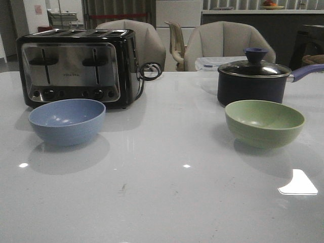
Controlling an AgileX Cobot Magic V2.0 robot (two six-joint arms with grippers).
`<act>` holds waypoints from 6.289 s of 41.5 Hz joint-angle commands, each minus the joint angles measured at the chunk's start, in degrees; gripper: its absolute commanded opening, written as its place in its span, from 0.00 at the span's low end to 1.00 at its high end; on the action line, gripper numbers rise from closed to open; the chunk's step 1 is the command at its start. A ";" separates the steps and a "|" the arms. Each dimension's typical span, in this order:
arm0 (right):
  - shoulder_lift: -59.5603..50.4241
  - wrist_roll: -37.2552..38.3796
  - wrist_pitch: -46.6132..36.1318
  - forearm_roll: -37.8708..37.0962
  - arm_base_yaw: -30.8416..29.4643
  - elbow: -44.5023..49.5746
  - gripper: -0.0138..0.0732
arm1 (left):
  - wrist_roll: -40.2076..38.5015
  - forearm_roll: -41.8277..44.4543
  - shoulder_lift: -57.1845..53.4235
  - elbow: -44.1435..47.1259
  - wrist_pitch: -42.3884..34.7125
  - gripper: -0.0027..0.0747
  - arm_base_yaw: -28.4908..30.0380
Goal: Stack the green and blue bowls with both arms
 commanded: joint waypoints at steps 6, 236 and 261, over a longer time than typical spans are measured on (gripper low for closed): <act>12.88 -0.28 -4.63 4.19 -0.46 -9.17 0.87 | 2.19 -2.19 0.08 -1.60 -5.80 0.86 -10.89; -14.92 -7.44 -6.01 2.00 26.58 3.11 0.71 | -1.78 4.65 45.83 -32.76 15.79 0.86 2.05; -14.92 -7.44 -5.95 2.00 26.58 3.11 0.71 | -1.78 1.62 69.42 -45.32 9.12 0.86 4.35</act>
